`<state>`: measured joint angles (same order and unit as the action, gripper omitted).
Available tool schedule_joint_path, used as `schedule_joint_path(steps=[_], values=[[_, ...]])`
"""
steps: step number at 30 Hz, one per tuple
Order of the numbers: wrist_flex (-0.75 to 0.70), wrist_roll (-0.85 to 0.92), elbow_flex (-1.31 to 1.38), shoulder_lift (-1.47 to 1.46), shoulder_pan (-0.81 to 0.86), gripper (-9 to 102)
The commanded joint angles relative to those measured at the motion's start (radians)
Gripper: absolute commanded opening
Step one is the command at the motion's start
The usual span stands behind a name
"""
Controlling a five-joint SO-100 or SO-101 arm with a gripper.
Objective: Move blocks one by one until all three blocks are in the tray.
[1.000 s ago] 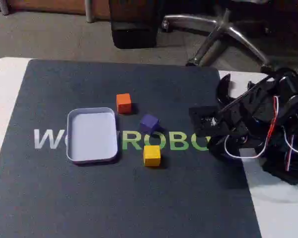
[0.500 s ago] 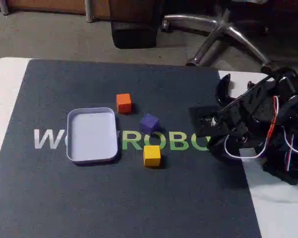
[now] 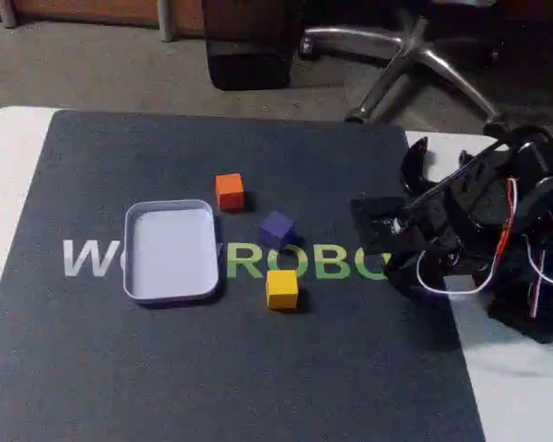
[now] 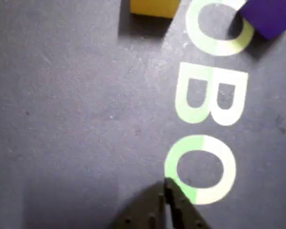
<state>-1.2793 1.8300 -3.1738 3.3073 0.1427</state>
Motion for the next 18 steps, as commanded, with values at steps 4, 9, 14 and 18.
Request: schedule_joint_path(steps=[4,9,14,18], values=[[-0.014,-0.006,0.003,0.002,0.012,-8],[-0.014,-0.006,0.003,0.002,0.014,-8],[-0.014,0.005,0.003,0.002,0.015,-8],[0.014,0.008,0.003,0.002,0.018,-8]])
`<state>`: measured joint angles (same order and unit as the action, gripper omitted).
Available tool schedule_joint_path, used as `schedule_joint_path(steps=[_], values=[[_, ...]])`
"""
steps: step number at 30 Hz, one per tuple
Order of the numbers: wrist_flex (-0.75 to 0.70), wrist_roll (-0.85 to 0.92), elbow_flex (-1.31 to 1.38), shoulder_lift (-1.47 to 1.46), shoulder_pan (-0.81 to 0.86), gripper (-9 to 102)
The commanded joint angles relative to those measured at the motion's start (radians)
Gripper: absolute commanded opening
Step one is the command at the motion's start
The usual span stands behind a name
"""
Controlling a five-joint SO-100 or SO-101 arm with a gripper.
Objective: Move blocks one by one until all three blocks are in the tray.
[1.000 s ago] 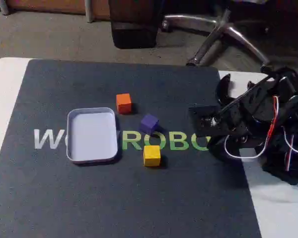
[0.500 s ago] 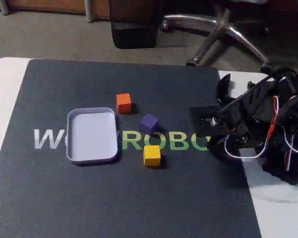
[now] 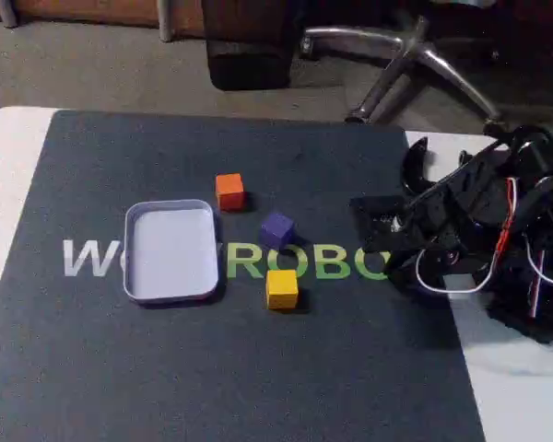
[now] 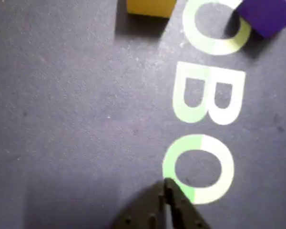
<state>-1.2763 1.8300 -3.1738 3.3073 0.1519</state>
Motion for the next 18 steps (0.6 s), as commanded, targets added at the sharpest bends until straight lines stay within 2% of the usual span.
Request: schedule_joint_path(steps=[1,6,18], values=[[0.028,0.008,0.003,0.002,0.009,-8],[0.098,0.011,0.003,0.002,0.040,-8],[0.106,0.124,0.003,0.000,0.130,-8]])
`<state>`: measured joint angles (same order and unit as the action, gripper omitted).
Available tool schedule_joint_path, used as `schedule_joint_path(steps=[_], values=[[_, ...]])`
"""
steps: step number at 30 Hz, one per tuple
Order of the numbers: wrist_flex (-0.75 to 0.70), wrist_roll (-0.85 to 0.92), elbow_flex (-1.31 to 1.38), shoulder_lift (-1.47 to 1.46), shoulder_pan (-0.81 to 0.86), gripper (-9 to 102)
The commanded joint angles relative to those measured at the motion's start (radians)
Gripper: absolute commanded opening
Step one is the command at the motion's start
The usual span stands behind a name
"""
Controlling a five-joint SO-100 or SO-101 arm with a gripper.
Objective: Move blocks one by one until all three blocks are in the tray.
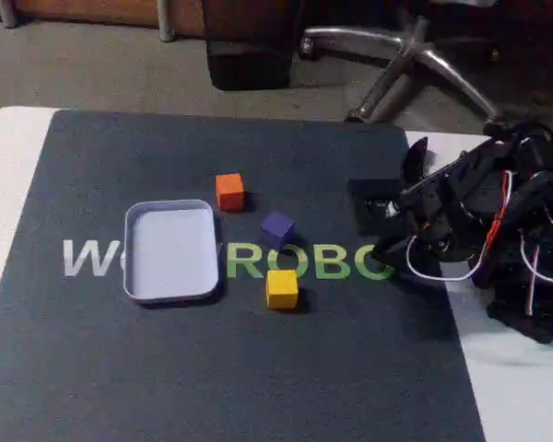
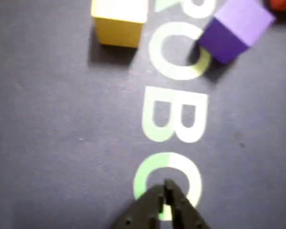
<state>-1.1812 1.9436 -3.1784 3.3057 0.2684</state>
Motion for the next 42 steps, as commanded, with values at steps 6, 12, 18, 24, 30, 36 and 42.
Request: schedule_joint_path(steps=[6,12,18,24,30,36,42], values=[[0.054,0.000,0.018,0.002,0.018,-8],[-0.040,-0.008,0.198,0.002,0.020,-8],[-0.261,-0.015,0.430,-0.006,-0.015,-8],[-0.268,-0.015,0.477,-0.058,-0.021,-8],[-0.272,-0.051,0.627,-0.239,-0.055,-8],[-0.268,-0.121,0.815,-0.472,-0.103,-8],[-0.265,-0.196,1.002,-0.747,-0.149,-7]])
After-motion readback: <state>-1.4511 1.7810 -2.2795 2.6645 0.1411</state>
